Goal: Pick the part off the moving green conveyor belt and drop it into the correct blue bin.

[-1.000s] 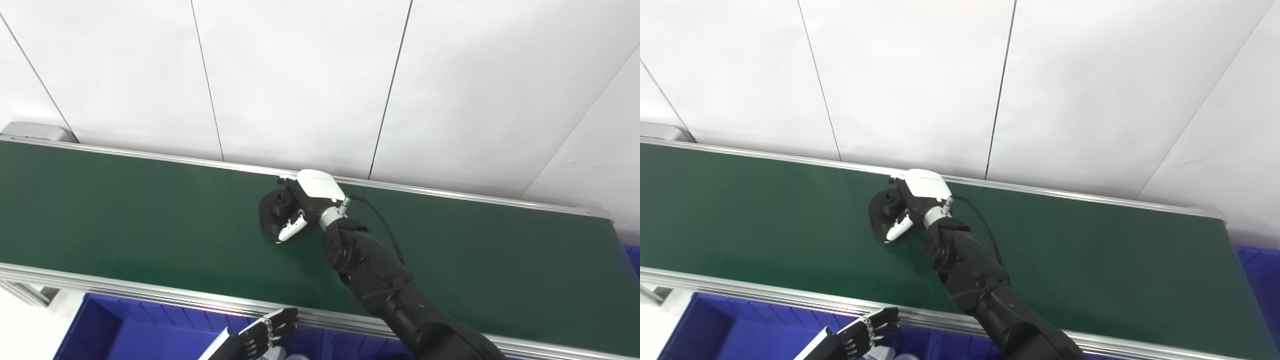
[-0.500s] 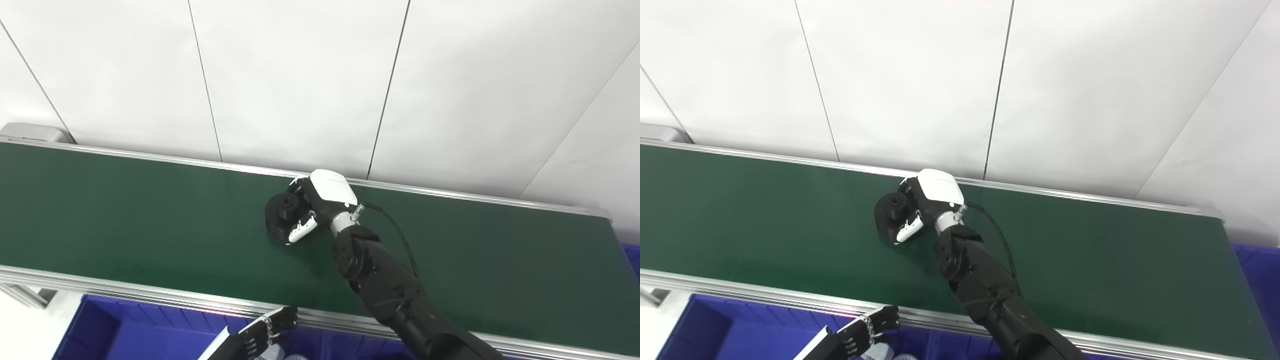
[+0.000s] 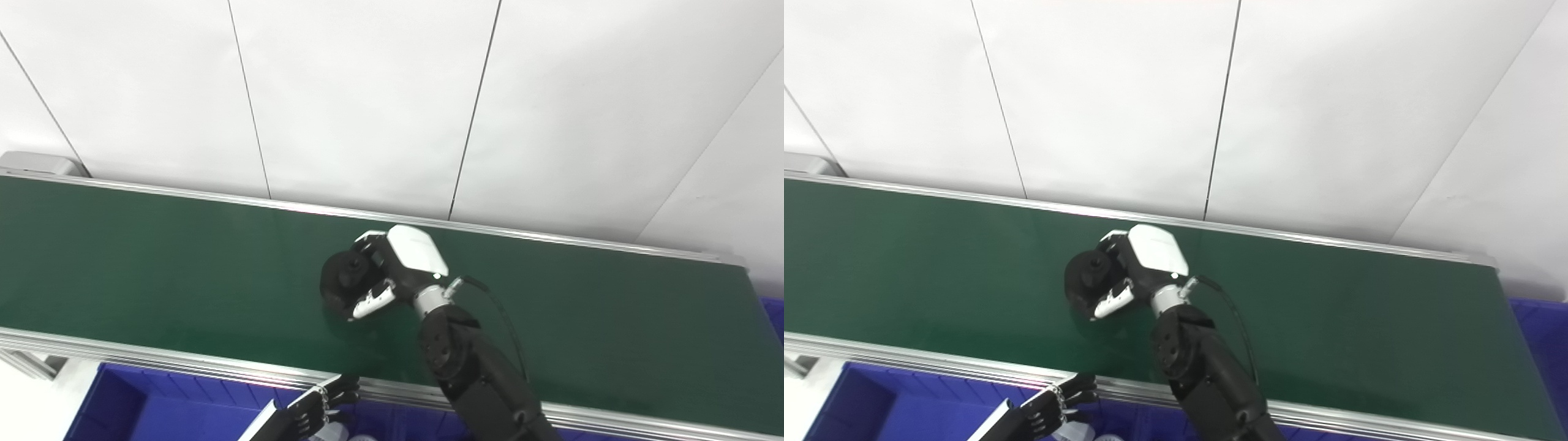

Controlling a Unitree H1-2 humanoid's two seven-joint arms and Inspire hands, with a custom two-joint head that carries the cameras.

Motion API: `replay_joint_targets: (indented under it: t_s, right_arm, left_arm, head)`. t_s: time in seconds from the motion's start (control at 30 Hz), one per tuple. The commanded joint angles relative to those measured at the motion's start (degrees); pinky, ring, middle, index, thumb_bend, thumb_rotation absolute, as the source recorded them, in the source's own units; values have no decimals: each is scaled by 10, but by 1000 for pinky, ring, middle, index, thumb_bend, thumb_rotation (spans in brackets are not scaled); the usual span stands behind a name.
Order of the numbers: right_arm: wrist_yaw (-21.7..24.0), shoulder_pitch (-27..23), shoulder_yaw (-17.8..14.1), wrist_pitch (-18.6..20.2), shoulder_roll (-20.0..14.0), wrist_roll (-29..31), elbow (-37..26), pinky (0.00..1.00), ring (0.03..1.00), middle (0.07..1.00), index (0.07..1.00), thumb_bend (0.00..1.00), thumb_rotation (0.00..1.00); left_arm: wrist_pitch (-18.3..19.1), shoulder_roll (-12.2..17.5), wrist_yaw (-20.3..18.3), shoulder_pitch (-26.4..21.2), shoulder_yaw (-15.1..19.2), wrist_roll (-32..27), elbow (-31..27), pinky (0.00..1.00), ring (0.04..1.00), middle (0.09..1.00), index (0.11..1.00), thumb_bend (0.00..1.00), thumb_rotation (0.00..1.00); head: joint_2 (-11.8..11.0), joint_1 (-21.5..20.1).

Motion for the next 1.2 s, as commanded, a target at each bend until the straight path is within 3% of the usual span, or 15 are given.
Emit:
replay_joint_targets:
  t_s: [0.0,0.13,0.33,0.6,0.73,0.8,0.9,0.93,1.17]
  right_arm:
    - [-2,2,-10,20,1,-13,-51,320,381,489,542,511,0]
    - [25,40,-25,50,-13,-24,-141,297,367,479,552,508,0]
    - [42,97,-47,63,-31,-34,-246,285,362,465,551,509,0]
    - [88,256,-73,67,-85,-57,-430,256,384,478,516,513,0]
    - [107,356,-83,50,-112,-60,-500,242,385,477,513,513,0]
    - [106,410,-85,38,-124,-71,-527,228,403,504,490,516,0]
    - [102,484,-88,23,-137,-77,-557,194,404,505,487,516,0]
    - [106,507,-90,21,-140,-74,-568,189,405,505,487,516,0]
    - [89,641,-106,-33,-172,-64,-589,297,366,453,544,507,0]
  left_arm:
    - [-19,3,0,-1,-1,-8,-9,776,871,902,882,646,603]
    - [-19,4,2,3,-1,-13,-12,795,874,899,883,642,590]
    - [-19,4,-1,6,-1,-23,-15,818,874,898,888,625,581]
    - [-19,10,12,20,-15,-30,-40,851,890,911,906,557,563]
    - [-19,16,10,26,-16,-37,-51,826,895,919,915,557,605]
    - [-19,24,8,27,-16,-40,-54,836,908,922,923,611,669]
    - [-19,33,5,28,-14,-48,-59,845,908,922,920,639,684]
    - [-19,36,6,29,-13,-48,-62,847,905,921,918,653,692]
    - [-11,52,12,24,-12,-62,-86,805,873,903,897,679,697]
  head:
    - [1,-1]
    - [5,-4]
    - [22,-15]
    - [57,-32]
    - [77,-40]
    - [92,-45]
    - [103,-49]
    - [117,-54]
    - [163,-72]
